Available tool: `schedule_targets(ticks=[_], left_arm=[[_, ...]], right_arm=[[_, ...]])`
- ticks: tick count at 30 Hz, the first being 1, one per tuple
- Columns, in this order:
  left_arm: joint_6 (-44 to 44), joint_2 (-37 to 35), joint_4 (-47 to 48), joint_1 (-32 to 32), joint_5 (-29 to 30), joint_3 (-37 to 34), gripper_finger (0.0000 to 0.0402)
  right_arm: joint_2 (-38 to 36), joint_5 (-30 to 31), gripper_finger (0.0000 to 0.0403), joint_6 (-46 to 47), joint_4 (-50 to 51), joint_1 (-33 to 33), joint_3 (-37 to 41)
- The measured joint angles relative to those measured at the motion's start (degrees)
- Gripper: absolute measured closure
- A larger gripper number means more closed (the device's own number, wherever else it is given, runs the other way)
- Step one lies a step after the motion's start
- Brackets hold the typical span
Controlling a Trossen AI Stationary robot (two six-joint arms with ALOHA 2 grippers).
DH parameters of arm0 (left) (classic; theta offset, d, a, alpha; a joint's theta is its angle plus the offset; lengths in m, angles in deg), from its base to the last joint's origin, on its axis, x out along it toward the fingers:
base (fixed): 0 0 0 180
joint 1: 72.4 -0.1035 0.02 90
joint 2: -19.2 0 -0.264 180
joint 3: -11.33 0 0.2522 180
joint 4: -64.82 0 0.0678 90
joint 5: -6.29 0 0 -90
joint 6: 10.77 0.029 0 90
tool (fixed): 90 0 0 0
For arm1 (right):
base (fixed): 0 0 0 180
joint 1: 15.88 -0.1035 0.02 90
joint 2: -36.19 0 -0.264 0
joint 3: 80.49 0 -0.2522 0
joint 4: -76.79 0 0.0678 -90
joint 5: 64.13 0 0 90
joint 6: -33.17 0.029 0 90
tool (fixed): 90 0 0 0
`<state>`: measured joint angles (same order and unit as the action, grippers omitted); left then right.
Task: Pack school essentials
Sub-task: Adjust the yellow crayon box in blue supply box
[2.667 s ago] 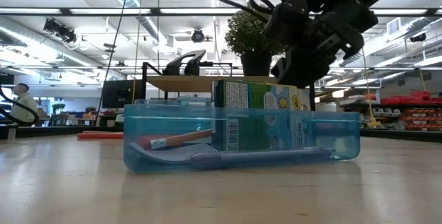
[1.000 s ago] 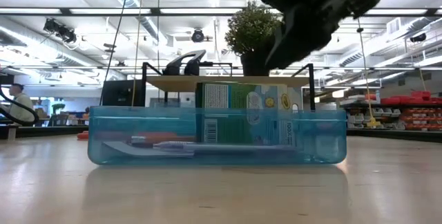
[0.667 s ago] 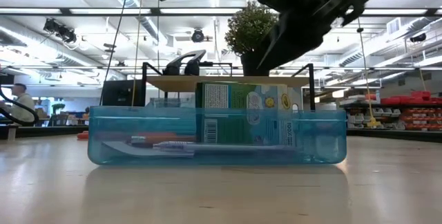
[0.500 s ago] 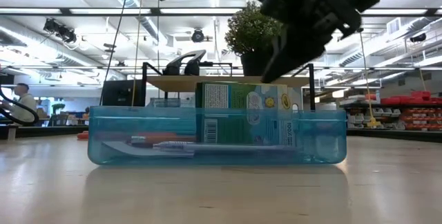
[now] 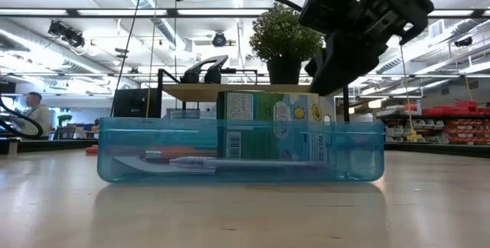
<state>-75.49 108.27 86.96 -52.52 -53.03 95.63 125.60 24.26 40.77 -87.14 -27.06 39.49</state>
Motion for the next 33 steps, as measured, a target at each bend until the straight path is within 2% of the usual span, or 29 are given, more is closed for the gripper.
schedule_targets(ticks=[3,8,14,19,26,30,33], left_arm=[[-0.2,0.0,0.0,0.1,0.0,0.0,0.0308],[-0.2,0.0,-0.1,0.4,0.0,0.0,0.0308],[0.2,0.0,-0.2,0.7,-0.1,0.0,0.0308],[0.0,0.0,-0.4,1.6,0.0,0.0,0.0308],[-0.2,0.0,0.4,2.3,-0.1,0.0,0.0308],[-0.9,0.0,0.5,2.5,-0.6,0.0,0.0308],[-2.5,0.0,-0.1,3.8,-4.7,0.0,0.0308]], right_arm=[[0.0,2.4,0.0393,1.5,-1.1,0.2,0.0],[1.1,2.8,0.0393,4.8,-5.6,0.0,0.0],[5.9,-2.7,0.0393,8.8,-8.5,-1.7,-0.2],[3.6,-5.6,0.0393,11.8,-6.5,-3.2,0.2],[2.2,-9.6,0.0393,9.2,-7.1,-4.4,0.0],[2.2,-7.8,0.0393,9.4,-6.4,-4.3,0.0],[1.9,-4.9,0.0393,10.9,-6.4,-3.8,0.0]])
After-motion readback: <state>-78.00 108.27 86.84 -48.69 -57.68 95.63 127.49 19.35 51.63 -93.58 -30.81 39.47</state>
